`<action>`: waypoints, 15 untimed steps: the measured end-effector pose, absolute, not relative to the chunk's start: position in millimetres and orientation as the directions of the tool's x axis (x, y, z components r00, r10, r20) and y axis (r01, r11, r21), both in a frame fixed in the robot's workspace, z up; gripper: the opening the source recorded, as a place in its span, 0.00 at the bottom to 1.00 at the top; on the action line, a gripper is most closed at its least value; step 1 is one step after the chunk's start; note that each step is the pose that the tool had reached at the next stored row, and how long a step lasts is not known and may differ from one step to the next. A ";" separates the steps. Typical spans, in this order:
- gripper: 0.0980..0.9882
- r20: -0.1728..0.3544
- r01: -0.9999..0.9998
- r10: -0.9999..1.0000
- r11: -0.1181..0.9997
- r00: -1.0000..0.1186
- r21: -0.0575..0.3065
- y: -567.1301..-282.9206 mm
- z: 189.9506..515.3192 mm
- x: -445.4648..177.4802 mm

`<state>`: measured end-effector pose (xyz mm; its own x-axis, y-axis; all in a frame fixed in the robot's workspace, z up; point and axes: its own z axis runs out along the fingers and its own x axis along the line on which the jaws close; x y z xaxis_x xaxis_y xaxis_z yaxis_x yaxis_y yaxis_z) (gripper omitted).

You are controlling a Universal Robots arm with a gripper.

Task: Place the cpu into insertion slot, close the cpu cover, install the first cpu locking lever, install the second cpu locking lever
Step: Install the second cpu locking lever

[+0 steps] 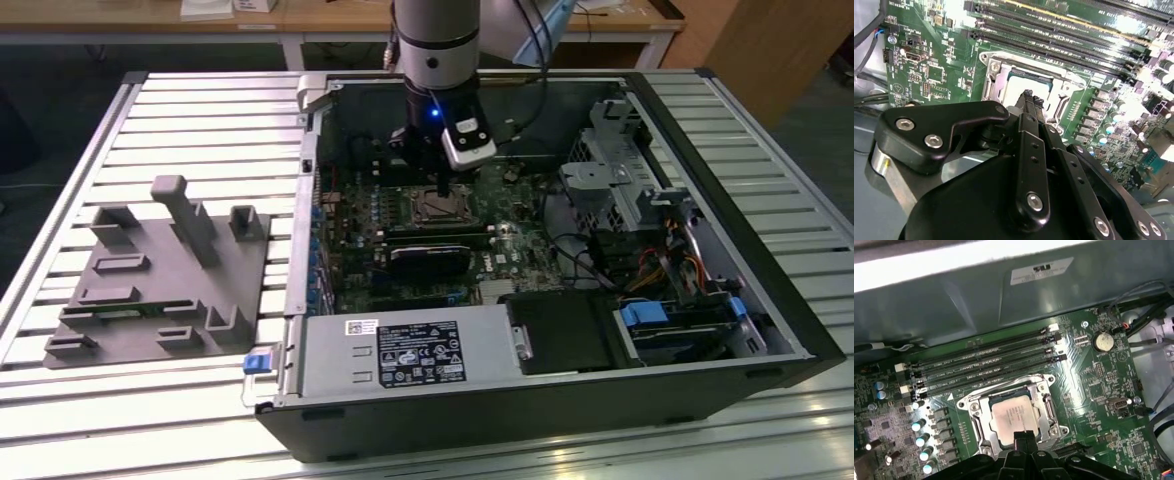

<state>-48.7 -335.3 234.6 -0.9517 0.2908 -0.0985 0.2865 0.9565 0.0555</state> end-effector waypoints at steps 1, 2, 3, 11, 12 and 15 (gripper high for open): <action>0.01 -0.099 0.286 0.291 0.956 -0.952 0.056 -336.5 234.6 -48.7; 0.01 -0.099 0.286 0.291 0.956 -0.952 0.056 -337.8 234.6 -48.7; 0.01 -0.099 0.286 0.291 0.956 -0.952 0.055 -339.2 234.6 -48.7; 0.01 -0.099 0.286 0.291 0.956 -0.952 0.056 -351.4 234.6 -48.7; 0.01 -0.099 0.286 0.291 0.957 -0.952 0.055 -352.9 234.6 -48.7; 0.01 -0.099 0.286 0.291 0.956 -0.952 0.056 -355.2 234.6 -48.7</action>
